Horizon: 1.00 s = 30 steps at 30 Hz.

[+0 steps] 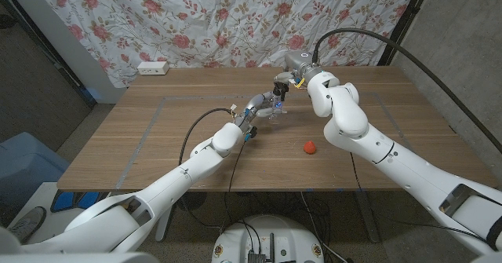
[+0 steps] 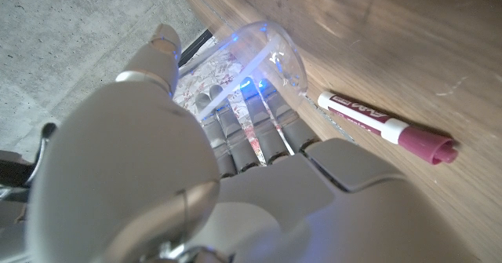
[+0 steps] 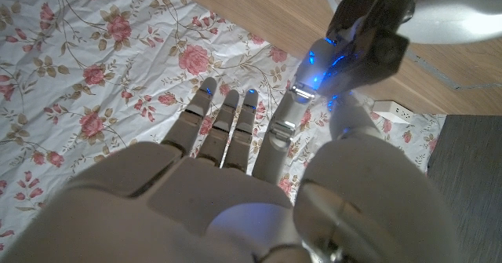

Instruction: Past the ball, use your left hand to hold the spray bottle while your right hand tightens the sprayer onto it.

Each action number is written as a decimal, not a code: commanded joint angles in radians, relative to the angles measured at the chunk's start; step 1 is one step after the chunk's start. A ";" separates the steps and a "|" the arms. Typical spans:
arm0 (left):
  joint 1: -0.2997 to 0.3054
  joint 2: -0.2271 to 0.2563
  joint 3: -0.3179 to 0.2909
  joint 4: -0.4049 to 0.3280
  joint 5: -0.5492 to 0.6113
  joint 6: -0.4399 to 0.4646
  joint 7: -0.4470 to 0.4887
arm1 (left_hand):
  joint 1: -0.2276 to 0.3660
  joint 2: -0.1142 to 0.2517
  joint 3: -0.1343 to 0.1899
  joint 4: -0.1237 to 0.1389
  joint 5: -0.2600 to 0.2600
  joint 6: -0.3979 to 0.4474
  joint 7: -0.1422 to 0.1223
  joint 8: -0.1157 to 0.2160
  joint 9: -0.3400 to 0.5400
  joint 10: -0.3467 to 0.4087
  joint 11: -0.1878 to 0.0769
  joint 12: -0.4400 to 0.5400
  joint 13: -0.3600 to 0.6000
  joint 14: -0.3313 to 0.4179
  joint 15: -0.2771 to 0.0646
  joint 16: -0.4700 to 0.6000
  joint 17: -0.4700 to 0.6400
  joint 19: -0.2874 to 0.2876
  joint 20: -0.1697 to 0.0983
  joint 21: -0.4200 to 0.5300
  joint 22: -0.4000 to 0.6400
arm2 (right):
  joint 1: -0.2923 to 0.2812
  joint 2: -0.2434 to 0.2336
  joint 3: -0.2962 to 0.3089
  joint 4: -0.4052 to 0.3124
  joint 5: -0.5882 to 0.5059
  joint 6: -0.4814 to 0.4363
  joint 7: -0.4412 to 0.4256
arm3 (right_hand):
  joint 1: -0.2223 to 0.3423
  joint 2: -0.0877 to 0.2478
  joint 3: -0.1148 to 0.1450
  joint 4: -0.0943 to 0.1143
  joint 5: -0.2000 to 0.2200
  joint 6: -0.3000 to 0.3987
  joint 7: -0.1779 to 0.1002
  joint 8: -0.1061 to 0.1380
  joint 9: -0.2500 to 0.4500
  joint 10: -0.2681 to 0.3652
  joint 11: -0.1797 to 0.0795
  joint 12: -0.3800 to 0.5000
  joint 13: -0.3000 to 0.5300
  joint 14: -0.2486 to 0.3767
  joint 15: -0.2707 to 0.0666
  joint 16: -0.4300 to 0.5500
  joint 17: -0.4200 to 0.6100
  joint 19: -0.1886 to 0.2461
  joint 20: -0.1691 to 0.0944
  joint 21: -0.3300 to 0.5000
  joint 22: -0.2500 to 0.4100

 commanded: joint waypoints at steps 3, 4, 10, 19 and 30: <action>0.000 -0.004 0.003 0.002 0.005 0.000 0.005 | 0.017 0.108 0.011 0.002 0.009 0.039 0.008 0.010 0.000 0.010 0.001 -0.002 0.003 0.006 -0.146 -0.003 0.002 0.006 -0.011 -0.002 0.002 | -0.006 -0.004 0.010 -0.019 0.048 -0.008 -0.004 | -0.012 -0.026 -0.007 0.014 0.011 0.014 -0.005 0.022 0.015 0.009 0.002 -0.013 0.001 0.007 0.002 0.008 0.000 0.008 0.007 -0.001 0.003; -0.001 -0.005 0.003 0.003 0.005 0.000 0.006 | 0.017 0.108 0.011 0.002 0.009 0.040 0.009 0.010 0.000 0.010 0.001 -0.003 0.003 0.006 -0.145 -0.003 0.002 0.006 -0.012 -0.002 0.002 | -0.006 -0.005 0.010 -0.020 0.050 -0.008 -0.007 | -0.016 -0.028 -0.009 0.016 0.011 0.013 -0.005 0.023 0.016 0.009 0.002 -0.013 0.001 0.007 0.002 0.007 0.000 0.009 0.008 -0.002 0.004; -0.006 -0.008 0.003 0.015 0.003 -0.009 0.003 | 0.016 0.108 0.012 0.002 0.009 0.039 0.009 0.012 -0.002 0.010 0.001 -0.004 0.003 0.008 -0.146 -0.004 0.001 0.006 -0.012 -0.002 0.002 | -0.001 -0.014 0.009 -0.024 0.060 -0.007 -0.013 | -0.095 -0.051 -0.043 0.049 -0.002 -0.001 -0.003 0.030 0.032 0.014 0.005 -0.022 0.001 0.010 0.010 0.006 0.003 0.008 0.012 -0.004 0.004; -0.011 -0.015 0.002 0.034 0.000 -0.022 0.003 | 0.016 0.109 0.012 0.002 0.009 0.039 0.010 0.014 -0.004 0.009 0.003 -0.007 0.004 0.008 -0.145 -0.006 0.002 0.006 -0.011 -0.002 0.002 | 0.013 -0.028 0.009 -0.030 0.060 -0.010 -0.010 | -0.197 -0.059 -0.080 0.082 -0.017 -0.044 0.009 -0.006 -0.001 0.022 0.016 -0.032 0.003 0.011 0.026 0.003 0.008 0.006 0.018 -0.005 0.005; -0.015 -0.019 -0.003 0.050 -0.010 -0.041 -0.001 | 0.011 0.109 0.011 0.004 0.008 0.038 0.011 0.017 -0.007 0.012 0.002 -0.010 0.005 0.009 -0.145 -0.008 0.002 0.006 -0.011 -0.003 0.002 | 0.025 -0.073 0.047 -0.057 0.106 0.002 0.035 | -0.305 -0.045 -0.112 0.103 -0.021 -0.200 0.032 -0.118 -0.062 -0.025 0.046 -0.057 0.008 -0.039 0.068 -0.025 0.015 -0.032 0.052 -0.013 0.005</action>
